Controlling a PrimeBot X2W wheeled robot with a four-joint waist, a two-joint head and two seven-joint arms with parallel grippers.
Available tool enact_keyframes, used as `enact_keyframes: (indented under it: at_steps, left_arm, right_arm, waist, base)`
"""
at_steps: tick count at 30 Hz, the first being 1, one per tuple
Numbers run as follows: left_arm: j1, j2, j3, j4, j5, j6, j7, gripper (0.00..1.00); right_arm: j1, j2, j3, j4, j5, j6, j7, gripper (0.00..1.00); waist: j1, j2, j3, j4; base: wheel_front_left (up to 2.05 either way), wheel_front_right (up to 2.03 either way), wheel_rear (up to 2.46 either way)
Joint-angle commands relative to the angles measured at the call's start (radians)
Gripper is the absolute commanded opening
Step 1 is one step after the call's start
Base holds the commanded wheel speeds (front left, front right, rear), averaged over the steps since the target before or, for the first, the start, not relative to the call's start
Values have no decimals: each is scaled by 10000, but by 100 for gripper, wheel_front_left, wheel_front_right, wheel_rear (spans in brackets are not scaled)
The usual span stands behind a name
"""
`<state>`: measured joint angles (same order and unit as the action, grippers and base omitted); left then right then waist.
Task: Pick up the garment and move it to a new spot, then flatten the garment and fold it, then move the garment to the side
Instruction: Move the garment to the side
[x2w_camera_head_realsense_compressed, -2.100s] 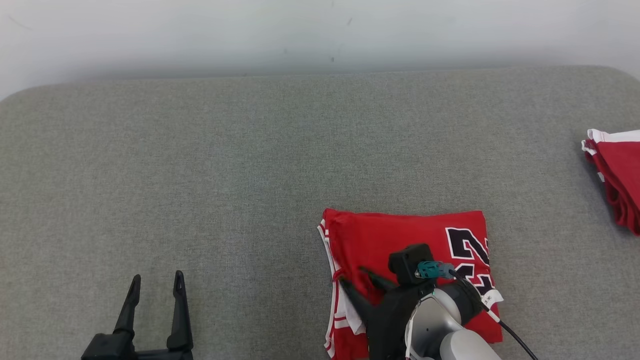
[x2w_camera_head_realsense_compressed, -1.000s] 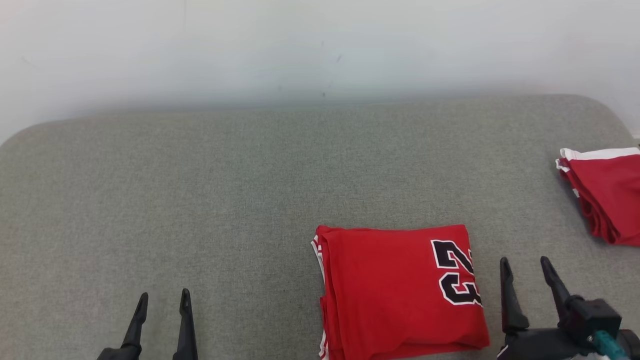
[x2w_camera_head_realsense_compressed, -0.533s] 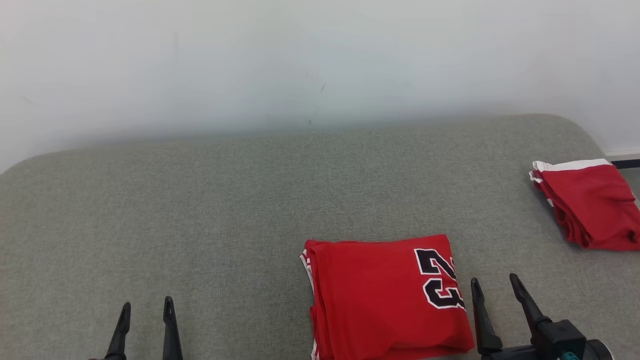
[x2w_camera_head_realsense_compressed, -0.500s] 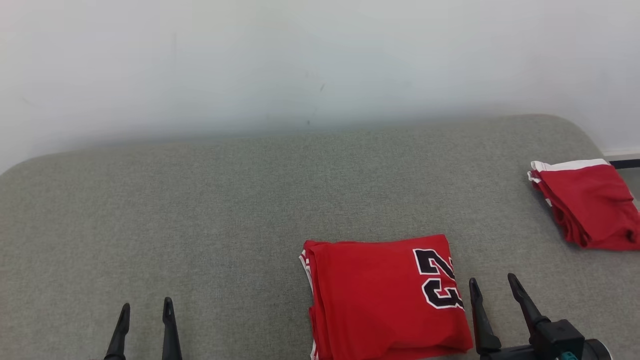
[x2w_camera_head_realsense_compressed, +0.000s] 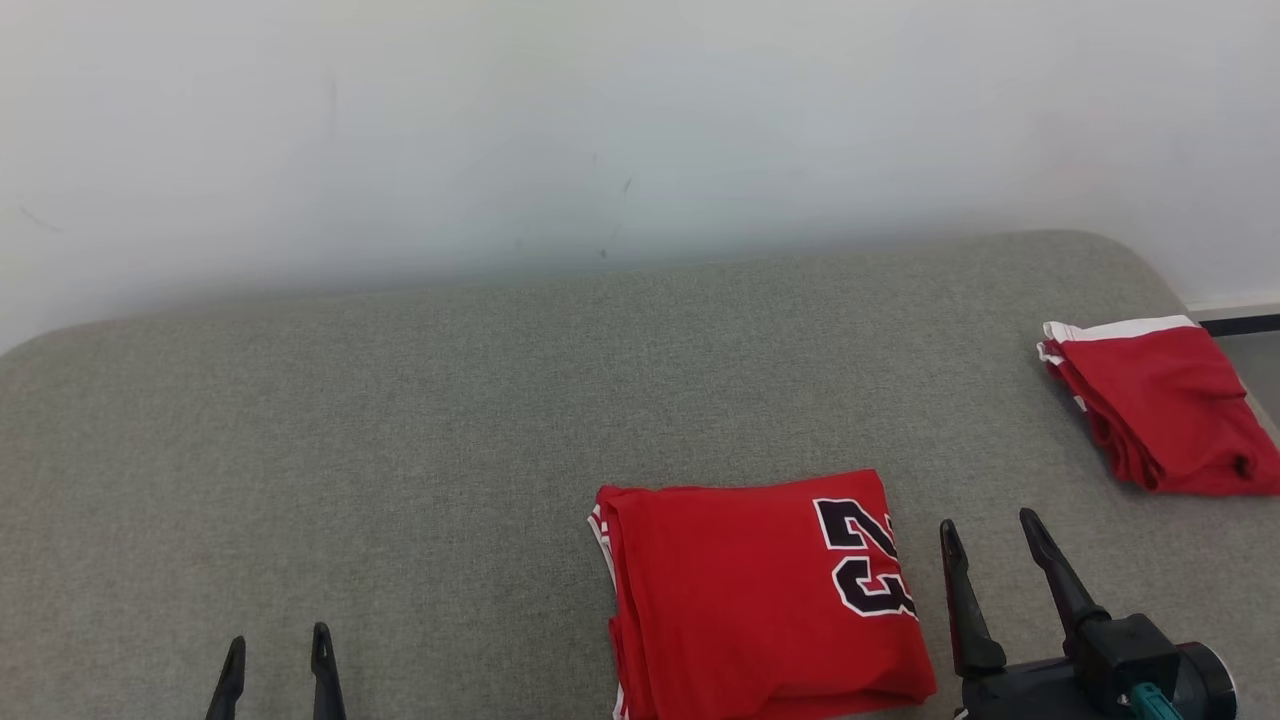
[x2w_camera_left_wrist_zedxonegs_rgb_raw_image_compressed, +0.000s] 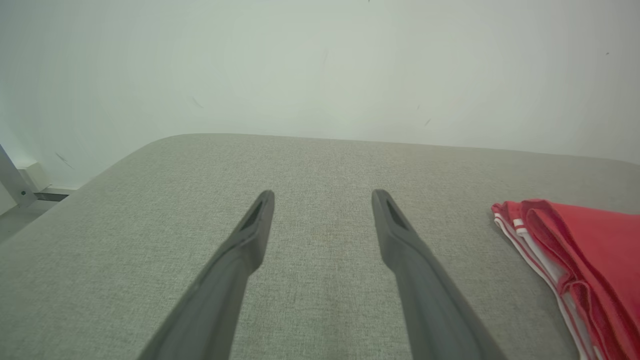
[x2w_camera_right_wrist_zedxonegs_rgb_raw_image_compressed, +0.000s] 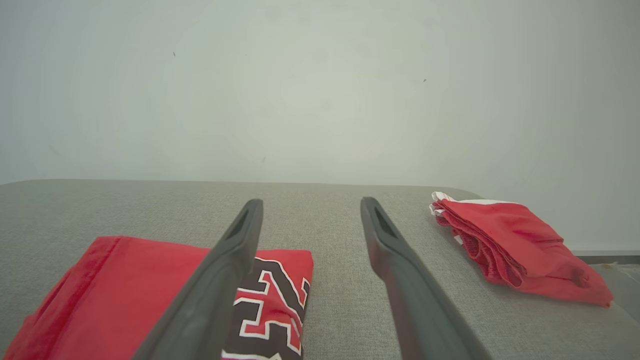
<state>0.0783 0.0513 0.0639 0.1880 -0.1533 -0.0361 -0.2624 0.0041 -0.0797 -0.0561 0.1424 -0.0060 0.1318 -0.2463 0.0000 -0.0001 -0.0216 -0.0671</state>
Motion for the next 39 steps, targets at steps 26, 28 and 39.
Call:
enact_keyframes:
  at_steps: [26, 28, 39]
  left_arm:
    - [-140, -15, 68, 144, -322, -320, -28, 100]
    - [-151, -15, 62, 125, -310, -293, -28, 100]
    - [-193, -15, 51, 5, -295, -257, -28, 100]
  right_arm:
    - [223, 195, -120, -106, 472, -22, 559, 100]
    - [227, 197, -121, -124, 479, -24, 569, 100]
    - [60, -132, -131, -485, 697, -24, 1940, 100]
  waist:
    - [0, 1, 148, 63]
    - [0, 1, 160, 77]
    - [0, 1, 264, 214]
  base:
    - [0, 0, 0]
    - [0, 0, 0]
    - [0, 0, 0]
